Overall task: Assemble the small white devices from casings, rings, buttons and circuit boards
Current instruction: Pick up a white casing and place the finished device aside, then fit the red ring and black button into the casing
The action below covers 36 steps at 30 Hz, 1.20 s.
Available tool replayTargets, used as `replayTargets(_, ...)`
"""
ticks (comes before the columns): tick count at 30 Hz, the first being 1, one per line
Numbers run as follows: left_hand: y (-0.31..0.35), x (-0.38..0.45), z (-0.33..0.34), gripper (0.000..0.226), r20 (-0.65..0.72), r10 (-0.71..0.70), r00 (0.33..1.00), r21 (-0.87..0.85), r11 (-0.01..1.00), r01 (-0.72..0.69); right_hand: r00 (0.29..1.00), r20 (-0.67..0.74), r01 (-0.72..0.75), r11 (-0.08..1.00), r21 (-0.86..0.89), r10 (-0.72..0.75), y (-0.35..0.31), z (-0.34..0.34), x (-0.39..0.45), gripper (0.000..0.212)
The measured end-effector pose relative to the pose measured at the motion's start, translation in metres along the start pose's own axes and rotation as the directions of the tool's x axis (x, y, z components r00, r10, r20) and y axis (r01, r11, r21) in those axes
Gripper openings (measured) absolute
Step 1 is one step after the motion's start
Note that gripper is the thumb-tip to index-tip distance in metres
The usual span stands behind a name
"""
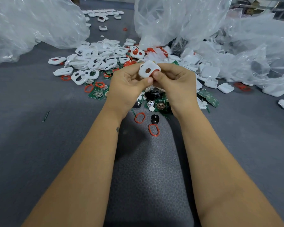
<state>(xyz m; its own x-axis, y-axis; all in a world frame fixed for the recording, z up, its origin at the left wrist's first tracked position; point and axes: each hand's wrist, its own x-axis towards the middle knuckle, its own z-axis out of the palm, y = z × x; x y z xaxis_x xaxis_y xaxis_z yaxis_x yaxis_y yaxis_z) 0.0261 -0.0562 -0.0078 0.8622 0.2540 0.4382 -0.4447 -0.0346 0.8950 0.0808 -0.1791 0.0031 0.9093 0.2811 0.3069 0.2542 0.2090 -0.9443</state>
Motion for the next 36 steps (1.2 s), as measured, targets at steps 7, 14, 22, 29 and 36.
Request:
replayTargets(7, 0.002, 0.000, 0.003, 0.039, -0.082, 0.054, 0.995, 0.034, 0.998, -0.051, 0.997, 0.071, -0.035, 0.995, 0.096, 0.028, 0.000, 0.003, -0.001, 0.016)
replayTargets(14, 0.003, 0.001, 0.000, 0.026, -0.152, 0.052, 0.987, 0.036, 0.998, -0.047, 0.993, 0.096, -0.076, 0.997, 0.011, 0.074, 0.000, 0.002, 0.001, 0.018)
replayTargets(22, 0.004, 0.005, -0.007, 0.016, -0.295, -0.069, 0.953, 0.011, 0.997, 0.076, 1.000, 0.021, 0.006, 0.932, -0.362, 0.002, -0.005, -0.006, 0.005, 0.016)
replayTargets(29, 0.002, 0.009, -0.010, 0.014, -0.398, -0.158, 0.904, -0.163, 0.982, 0.100, 0.938, 0.332, 0.264, 0.411, -0.872, 0.101, -0.004, -0.003, 0.001, 0.020)
replayTargets(36, 0.001, 0.009, -0.007, 0.018, -0.352, -0.171, 0.920, -0.189, 0.976, 0.109, 0.968, 0.251, 0.206, 0.602, -0.772, -0.009, -0.002, -0.002, 0.001, 0.017)
